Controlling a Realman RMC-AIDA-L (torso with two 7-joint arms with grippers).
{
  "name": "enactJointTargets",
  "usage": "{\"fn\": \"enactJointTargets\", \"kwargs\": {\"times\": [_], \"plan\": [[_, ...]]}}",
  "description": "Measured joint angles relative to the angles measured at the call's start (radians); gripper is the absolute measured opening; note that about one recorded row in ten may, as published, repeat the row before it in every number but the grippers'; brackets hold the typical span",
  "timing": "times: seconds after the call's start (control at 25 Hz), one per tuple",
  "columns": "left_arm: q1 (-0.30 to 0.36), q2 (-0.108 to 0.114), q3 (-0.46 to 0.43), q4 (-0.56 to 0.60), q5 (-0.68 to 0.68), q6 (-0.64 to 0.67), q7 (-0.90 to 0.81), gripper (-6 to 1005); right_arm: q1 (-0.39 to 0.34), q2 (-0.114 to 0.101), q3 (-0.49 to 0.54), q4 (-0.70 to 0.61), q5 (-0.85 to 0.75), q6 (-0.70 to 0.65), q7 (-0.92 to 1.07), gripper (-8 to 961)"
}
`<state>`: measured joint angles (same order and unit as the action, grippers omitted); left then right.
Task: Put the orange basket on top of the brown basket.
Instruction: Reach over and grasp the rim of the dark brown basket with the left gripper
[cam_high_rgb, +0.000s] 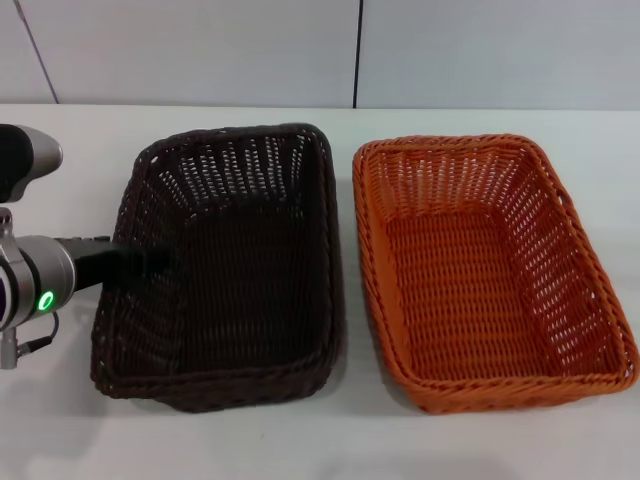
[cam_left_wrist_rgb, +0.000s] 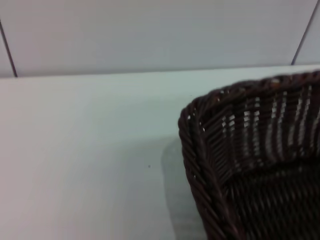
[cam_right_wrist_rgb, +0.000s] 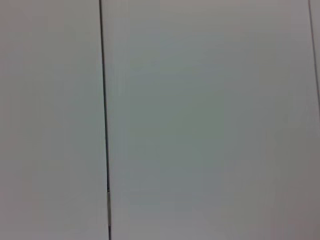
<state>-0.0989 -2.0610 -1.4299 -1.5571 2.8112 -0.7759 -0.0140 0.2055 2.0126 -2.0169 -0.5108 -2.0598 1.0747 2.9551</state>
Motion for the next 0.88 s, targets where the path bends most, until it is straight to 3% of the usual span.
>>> {"fn": "enactJointTargets", "kwargs": {"times": [0.12, 0.56, 0.76, 0.88], "plan": [[-0.008, 0.001, -0.002, 0.001, -0.002, -0.033, -0.008, 795, 0.0, 0.0, 0.0, -0.001, -0.002, 0.0, 0.0, 818], [-0.014, 0.002, 0.003, -0.048, -0.009, -0.076, 0.017, 541, -0.001, 0.0, 0.0, -0.003, -0.003, 0.007, -0.001, 818], [-0.017, 0.003, -0.003, -0.078, -0.03, -0.115, 0.107, 328, -0.006, 0.0, 0.0, -0.003, -0.005, 0.012, -0.001, 818], [-0.015, 0.003, -0.012, -0.095, -0.058, -0.122, 0.179, 276, -0.008, 0.0, 0.0, -0.003, -0.005, 0.016, -0.001, 818]]}}
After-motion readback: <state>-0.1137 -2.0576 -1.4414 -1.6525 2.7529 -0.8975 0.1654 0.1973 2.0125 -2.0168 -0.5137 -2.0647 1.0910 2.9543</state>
